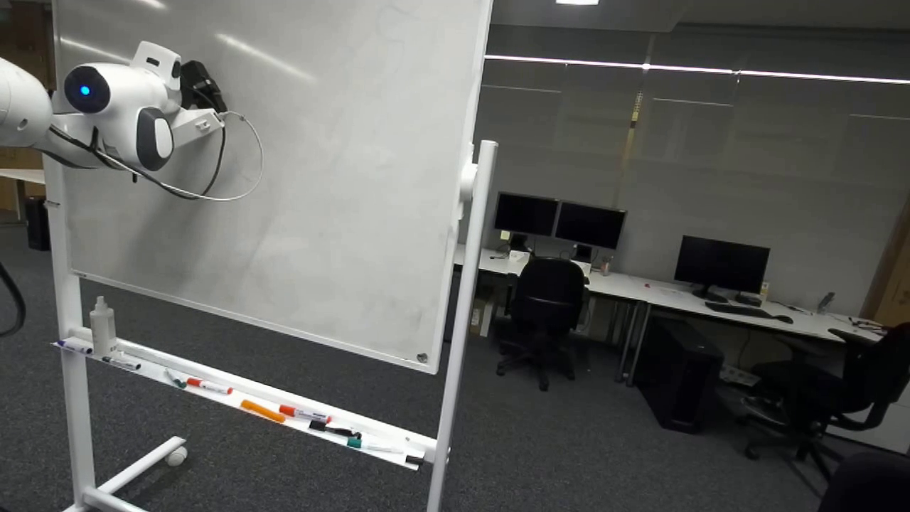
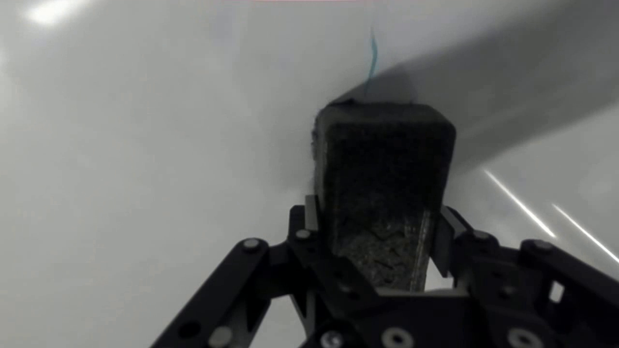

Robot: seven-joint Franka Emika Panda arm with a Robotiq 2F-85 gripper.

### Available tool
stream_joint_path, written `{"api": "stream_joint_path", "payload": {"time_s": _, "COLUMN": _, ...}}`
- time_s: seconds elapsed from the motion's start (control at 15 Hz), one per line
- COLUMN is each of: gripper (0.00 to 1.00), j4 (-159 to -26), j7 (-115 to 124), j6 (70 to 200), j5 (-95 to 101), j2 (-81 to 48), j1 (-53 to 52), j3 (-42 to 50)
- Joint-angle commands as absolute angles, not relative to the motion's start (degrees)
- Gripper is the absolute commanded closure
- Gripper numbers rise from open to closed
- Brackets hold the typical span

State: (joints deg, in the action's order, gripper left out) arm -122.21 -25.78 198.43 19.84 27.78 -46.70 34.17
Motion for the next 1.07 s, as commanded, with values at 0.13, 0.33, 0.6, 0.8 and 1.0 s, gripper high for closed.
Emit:
{"api": "stream_joint_path", "payload": {"time_s": 0.13, "gripper": 0.69, "j4": -113.0, "j7": -29.7, "j6": 198.4, "j5": 19.7, "j2": 24.5, "j1": -56.2, "j3": 38.5}}
{"api": "stream_joint_path", "payload": {"time_s": 0.33, "gripper": 0.69, "j4": -112.6, "j7": -31.2, "j6": 198.4, "j5": 19.8, "j2": 24.3, "j1": -58.8, "j3": 41.7}}
{"api": "stream_joint_path", "payload": {"time_s": 0.6, "gripper": 0.69, "j4": -115.0, "j7": -33.5, "j6": 198.4, "j5": 19.5, "j2": 25.9, "j1": -59.0, "j3": 44.4}}
{"api": "stream_joint_path", "payload": {"time_s": 0.8, "gripper": 0.69, "j4": -118.3, "j7": -34.8, "j6": 198.4, "j5": 18.9, "j2": 27.9, "j1": -57.5, "j3": 44.5}}
{"api": "stream_joint_path", "payload": {"time_s": 1.0, "gripper": 0.69, "j4": -123.0, "j7": -34.5, "j6": 198.4, "j5": 17.8, "j2": 30.5, "j1": -55.4, "j3": 43.7}}
